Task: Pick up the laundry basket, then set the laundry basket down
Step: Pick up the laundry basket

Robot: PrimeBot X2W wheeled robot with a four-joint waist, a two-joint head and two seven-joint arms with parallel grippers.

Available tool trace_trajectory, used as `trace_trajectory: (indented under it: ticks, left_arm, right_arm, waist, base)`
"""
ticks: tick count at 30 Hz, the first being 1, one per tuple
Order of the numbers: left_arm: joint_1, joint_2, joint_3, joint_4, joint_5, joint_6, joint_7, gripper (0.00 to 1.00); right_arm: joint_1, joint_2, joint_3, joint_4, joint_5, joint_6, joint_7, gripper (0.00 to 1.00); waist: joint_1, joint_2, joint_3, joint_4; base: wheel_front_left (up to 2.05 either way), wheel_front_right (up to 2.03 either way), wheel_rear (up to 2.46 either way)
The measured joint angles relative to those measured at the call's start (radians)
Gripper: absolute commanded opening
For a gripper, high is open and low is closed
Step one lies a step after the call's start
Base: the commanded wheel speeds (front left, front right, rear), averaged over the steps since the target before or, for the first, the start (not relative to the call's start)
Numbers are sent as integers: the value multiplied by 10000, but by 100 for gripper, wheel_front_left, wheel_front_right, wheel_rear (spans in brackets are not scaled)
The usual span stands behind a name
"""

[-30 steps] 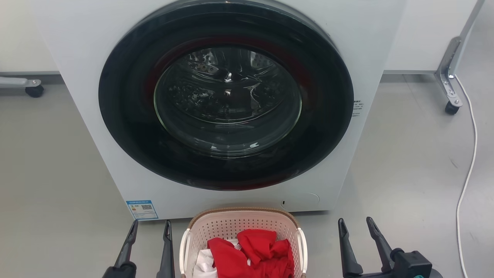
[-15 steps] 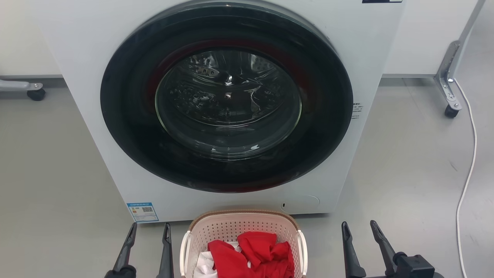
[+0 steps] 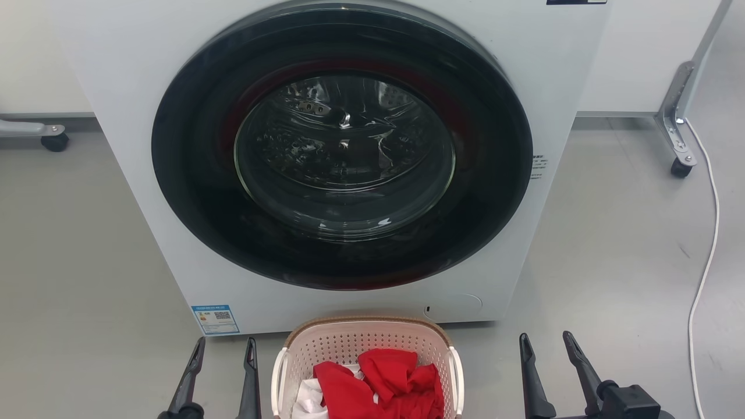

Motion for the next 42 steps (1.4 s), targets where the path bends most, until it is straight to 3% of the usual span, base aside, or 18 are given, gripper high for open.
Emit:
trace_trajectory:
  ticks: [16,23,42]
  left_arm:
    - [36,-25,29,-349,42,-92,0,100]
    - [-751,-19,119,-236,12,-226,0,100]
    - [-3593,-182,282,2792,-545,-711,322,100]
  right_arm:
    - [56,12,-113,-357,-71,92,-2,100]
    - [-1039,8,-506,-259,50,282,-2,100]
    - [-3692,-119,-792,1952,205,531,107,100]
  waist:
    - [0,0,659,-9]
    - [1,0,1484,-48]
    - [3,2,4202,-59]
  base:
    - [0,0,0]
    - [0,0,0]
    - [0,0,0]
